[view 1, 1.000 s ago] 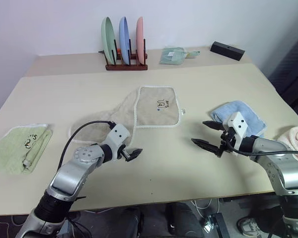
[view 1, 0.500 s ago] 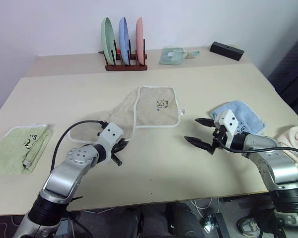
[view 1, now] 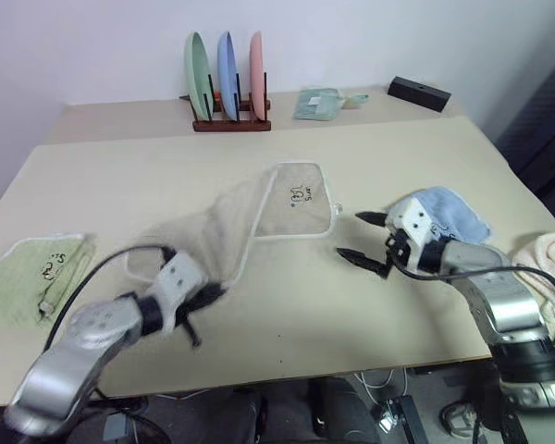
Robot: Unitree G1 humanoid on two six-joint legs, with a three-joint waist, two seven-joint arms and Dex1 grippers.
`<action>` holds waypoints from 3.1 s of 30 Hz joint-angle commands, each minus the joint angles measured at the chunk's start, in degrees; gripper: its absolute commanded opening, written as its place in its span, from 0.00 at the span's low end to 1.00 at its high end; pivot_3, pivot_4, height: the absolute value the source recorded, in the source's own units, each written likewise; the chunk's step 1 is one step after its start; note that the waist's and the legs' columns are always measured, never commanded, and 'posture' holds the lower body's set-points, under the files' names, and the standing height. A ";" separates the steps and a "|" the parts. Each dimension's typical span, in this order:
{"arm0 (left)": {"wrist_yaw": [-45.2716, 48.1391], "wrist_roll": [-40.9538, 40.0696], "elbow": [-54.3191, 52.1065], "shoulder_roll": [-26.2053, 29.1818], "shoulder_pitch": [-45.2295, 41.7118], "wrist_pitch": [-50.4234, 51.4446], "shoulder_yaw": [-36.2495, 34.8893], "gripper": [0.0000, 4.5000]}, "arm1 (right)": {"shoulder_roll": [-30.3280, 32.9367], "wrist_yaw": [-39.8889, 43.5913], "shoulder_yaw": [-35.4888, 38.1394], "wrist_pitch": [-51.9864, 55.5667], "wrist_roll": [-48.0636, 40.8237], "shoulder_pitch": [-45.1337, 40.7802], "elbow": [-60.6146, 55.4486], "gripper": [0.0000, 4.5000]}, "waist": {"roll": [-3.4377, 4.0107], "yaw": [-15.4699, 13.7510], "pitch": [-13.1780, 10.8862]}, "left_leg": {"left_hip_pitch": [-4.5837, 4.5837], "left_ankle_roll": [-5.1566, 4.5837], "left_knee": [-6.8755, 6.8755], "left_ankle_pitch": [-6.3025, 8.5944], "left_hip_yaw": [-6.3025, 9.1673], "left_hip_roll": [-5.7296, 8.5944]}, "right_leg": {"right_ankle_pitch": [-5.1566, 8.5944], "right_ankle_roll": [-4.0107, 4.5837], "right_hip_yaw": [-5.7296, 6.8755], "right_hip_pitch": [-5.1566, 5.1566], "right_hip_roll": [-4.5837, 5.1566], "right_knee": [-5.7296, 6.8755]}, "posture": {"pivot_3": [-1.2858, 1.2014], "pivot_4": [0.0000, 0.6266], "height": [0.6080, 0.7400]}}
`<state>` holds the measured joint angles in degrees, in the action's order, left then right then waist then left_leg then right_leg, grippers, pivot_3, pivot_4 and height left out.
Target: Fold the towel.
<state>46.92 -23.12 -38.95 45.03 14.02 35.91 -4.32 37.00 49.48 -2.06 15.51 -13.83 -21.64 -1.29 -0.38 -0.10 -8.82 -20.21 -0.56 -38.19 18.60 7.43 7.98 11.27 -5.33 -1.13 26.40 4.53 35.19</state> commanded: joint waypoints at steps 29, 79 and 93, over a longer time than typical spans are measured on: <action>0.96 0.23 6.41 -0.52 10.68 -7.59 -17.36 0.01 | -12.38 -37.75 -27.48 -47.41 49.47 -45.10 71.50 1.00 | 0.10 1.24 -0.15 | -0.03 0.07 0.09 -0.04 0.01 -0.05 | -0.03 0.08 0.01 0.10 -0.11 0.00 | 0.52 0.24 1.00; -3.29 -2.04 23.37 0.60 -10.21 -18.42 -25.97 0.00 | 16.49 11.03 -8.63 -25.33 9.15 -15.58 7.77 0.01 | 0.26 2.24 -0.32 | -0.62 -0.01 -0.05 0.03 0.06 -0.06 | -0.11 0.12 0.13 0.63 -0.08 0.02 | 0.52 0.24 1.00; 3.04 -6.37 13.99 0.03 9.72 -11.20 -30.63 0.00 | 29.17 21.08 -1.09 -2.58 -3.06 4.17 -17.27 0.01 | 0.18 -0.68 -0.52 | 0.91 -0.56 -0.14 0.42 -0.38 -0.57 | 0.18 0.13 0.48 -1.39 -0.04 -0.57 | 0.52 0.24 1.00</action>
<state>50.74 -29.37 -25.01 44.99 24.72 25.65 -33.42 66.62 71.12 -4.02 13.63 -17.88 -15.68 -19.13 -0.21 -0.77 -9.34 -19.35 -1.12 -38.33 19.02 7.03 7.42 11.27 -5.31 -0.65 25.08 4.50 34.61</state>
